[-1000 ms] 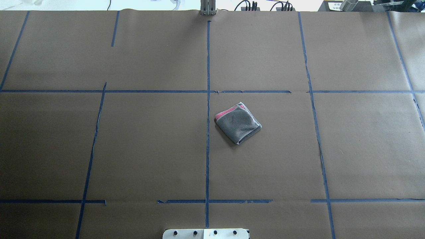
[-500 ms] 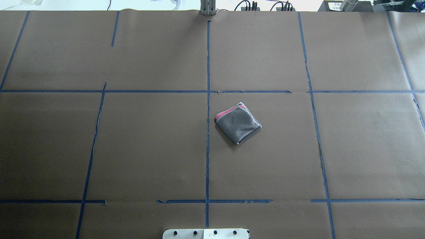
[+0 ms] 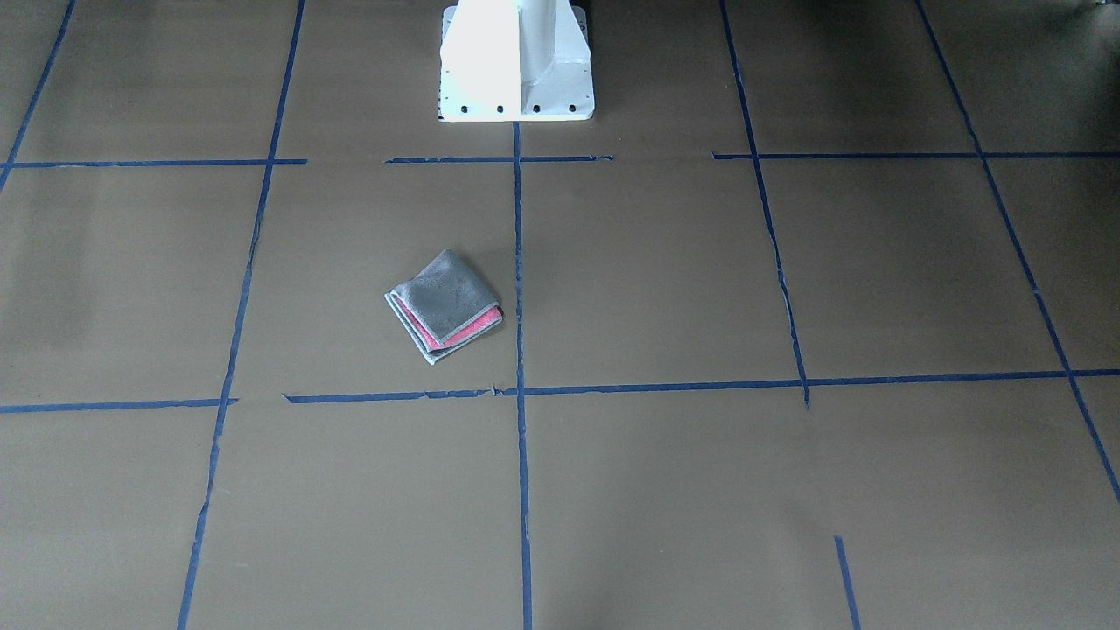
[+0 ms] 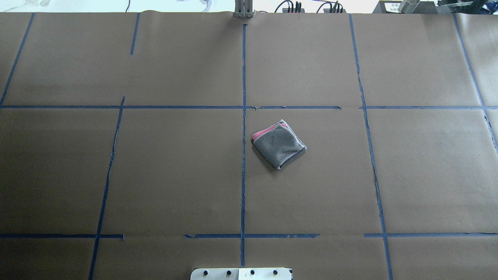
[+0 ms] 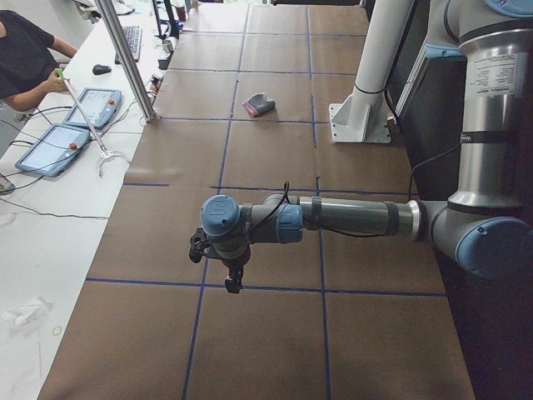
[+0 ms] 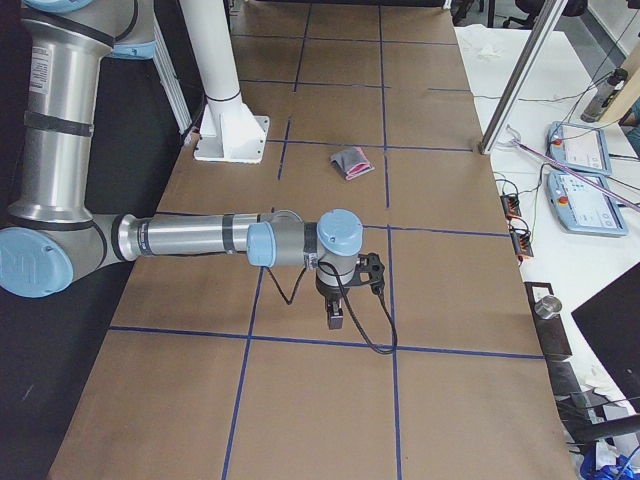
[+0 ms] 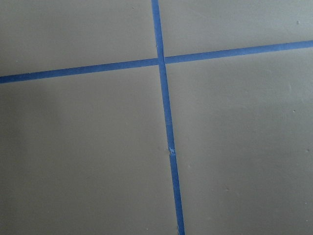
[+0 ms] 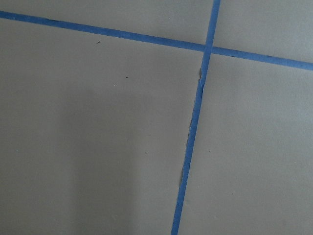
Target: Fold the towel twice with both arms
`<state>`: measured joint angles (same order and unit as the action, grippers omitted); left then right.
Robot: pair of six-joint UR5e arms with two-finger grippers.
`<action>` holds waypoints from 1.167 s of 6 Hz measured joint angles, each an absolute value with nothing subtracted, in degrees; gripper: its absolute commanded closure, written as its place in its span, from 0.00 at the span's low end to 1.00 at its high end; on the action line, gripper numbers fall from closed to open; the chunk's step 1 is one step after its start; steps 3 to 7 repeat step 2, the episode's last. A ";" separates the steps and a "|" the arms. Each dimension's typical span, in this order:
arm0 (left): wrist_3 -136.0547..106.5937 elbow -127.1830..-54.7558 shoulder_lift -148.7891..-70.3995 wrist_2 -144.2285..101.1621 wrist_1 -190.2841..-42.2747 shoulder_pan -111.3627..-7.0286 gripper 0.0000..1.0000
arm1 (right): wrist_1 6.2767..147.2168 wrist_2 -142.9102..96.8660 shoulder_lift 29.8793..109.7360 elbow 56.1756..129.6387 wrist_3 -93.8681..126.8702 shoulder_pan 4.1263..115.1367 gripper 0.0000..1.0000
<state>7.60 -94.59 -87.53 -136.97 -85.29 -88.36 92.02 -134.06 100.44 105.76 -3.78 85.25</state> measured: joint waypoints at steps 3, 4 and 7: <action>7.75 -95.48 -87.50 -136.89 -85.16 -88.39 0.00 | 92.09 -133.90 100.49 106.12 -3.78 85.25 0.00; 7.75 -95.48 -87.50 -136.89 -85.16 -88.39 0.00 | 92.09 -133.90 100.49 106.12 -3.78 85.25 0.00; 7.75 -95.48 -87.50 -136.89 -85.16 -88.39 0.00 | 92.09 -133.90 100.49 106.12 -3.78 85.25 0.00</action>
